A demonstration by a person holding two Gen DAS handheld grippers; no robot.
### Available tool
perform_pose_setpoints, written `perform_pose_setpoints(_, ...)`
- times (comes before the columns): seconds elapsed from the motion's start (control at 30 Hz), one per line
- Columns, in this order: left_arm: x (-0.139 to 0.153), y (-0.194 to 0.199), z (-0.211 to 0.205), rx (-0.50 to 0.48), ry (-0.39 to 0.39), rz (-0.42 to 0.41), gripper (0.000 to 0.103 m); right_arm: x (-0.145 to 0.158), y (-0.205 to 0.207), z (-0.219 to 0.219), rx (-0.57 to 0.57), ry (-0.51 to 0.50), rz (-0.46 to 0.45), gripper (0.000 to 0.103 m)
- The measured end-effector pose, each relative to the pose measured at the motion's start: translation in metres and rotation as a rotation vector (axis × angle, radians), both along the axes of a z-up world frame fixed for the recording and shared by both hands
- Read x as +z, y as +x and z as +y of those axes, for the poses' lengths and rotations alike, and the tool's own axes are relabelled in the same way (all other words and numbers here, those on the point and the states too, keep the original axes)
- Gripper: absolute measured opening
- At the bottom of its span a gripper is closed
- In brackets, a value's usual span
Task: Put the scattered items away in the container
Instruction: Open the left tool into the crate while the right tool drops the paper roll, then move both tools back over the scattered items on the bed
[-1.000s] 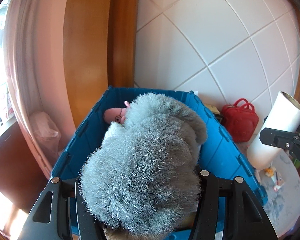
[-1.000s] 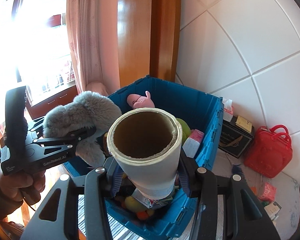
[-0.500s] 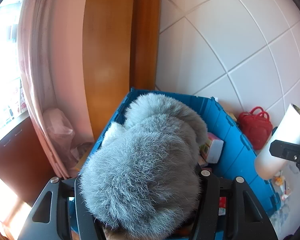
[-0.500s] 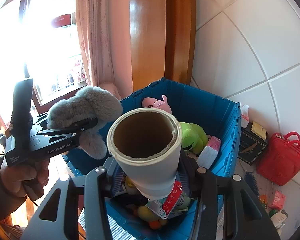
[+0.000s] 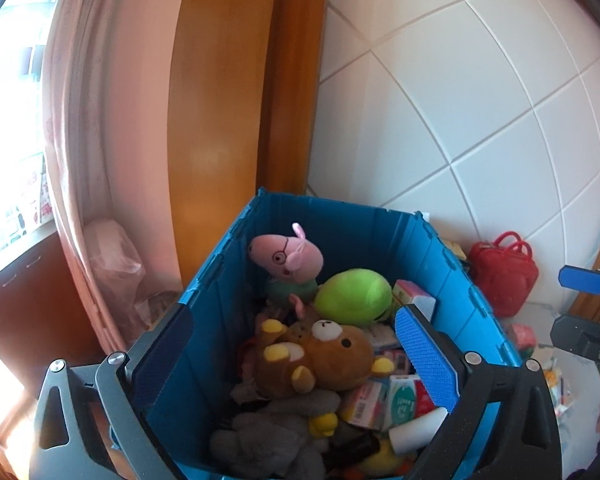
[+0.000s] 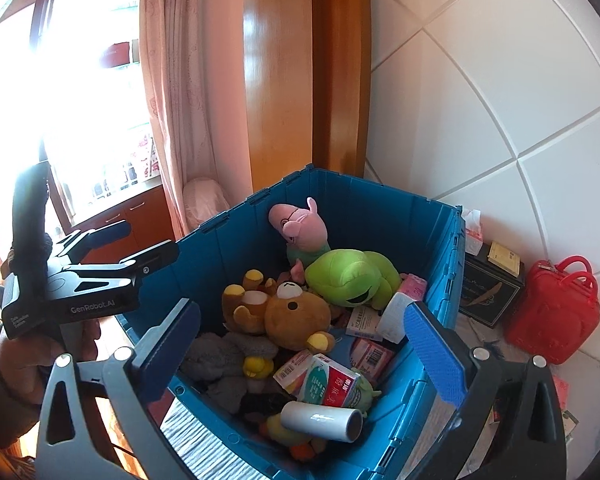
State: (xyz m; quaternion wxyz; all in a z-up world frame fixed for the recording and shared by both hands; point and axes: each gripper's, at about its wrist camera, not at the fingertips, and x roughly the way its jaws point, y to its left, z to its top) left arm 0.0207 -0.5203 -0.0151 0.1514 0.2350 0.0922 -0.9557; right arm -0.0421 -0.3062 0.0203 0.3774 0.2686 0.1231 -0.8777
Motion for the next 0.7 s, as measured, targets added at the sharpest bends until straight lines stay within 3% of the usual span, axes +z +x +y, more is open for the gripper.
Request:
perform_pose_setpoints(0.33,0.007,-0.012,0.053,-0.143,-0.019,0.021,0.102,0.002,0.007,0.063,-0.173,-0.075,-0.010,0.103)
perform_pose_setpoints(0.7,0.013,-0.040,0.174,-0.361,-0.076,0.018,0.102,-0.014,0.018,0.181,-0.422,-0.073,-0.020,0.103)
